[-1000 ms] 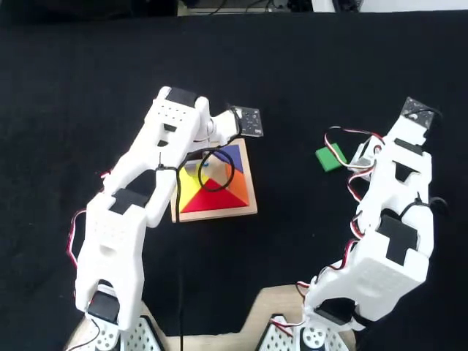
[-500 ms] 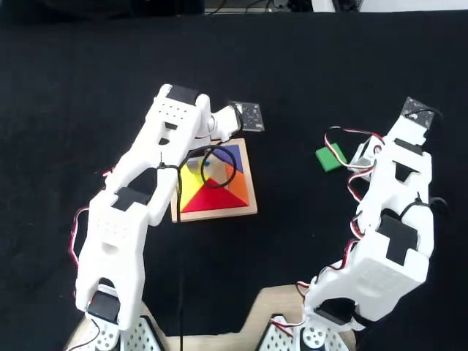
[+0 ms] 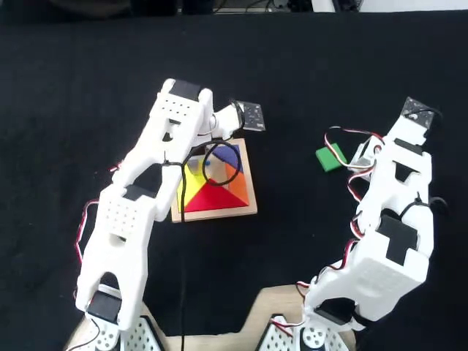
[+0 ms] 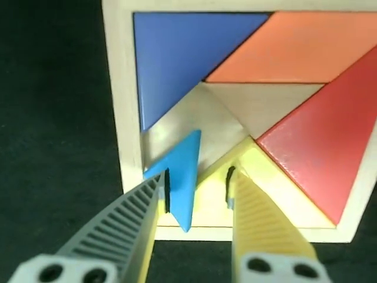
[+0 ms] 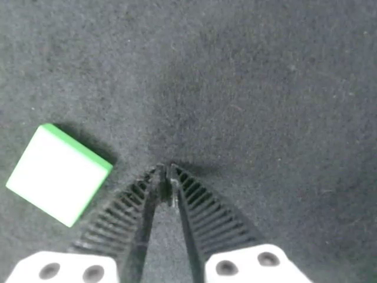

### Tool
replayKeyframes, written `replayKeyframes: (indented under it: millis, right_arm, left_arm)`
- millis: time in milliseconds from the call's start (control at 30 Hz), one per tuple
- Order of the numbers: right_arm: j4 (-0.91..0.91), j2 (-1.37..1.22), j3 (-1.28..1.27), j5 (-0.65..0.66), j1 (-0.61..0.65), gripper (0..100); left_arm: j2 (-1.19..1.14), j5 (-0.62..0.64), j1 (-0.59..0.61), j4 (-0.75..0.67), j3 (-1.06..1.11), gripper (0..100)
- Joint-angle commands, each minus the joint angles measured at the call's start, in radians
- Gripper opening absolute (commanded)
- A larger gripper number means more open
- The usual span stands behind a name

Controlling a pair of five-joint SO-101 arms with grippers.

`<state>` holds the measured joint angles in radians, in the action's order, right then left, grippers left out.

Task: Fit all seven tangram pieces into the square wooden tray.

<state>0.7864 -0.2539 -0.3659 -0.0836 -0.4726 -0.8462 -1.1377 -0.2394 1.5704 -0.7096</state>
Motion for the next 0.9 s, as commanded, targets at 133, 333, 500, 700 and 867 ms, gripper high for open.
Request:
replayKeyframes:
  millis: [133,333,500,700,867]
  right_arm:
    - [0.005,0.004,0.053,0.029,0.026,1.1]
    - [0.005,0.004,0.053,0.034,0.026,1.1]
    - [0.005,0.004,0.053,0.035,0.026,1.1]
    - [0.006,0.004,0.053,0.038,0.026,1.1]
    - [0.006,0.004,0.051,0.04,0.041,1.1]
  left_arm:
    - [-0.104,-0.097,0.013,0.129,-0.194,6]
    - [-0.129,-0.054,0.015,0.13,-0.274,6]
    - [-0.132,-0.048,0.016,0.13,-0.32,6]
    - [-0.138,-0.048,0.035,0.13,-0.384,6]
    - [-0.129,-0.048,0.048,0.13,-0.432,6]
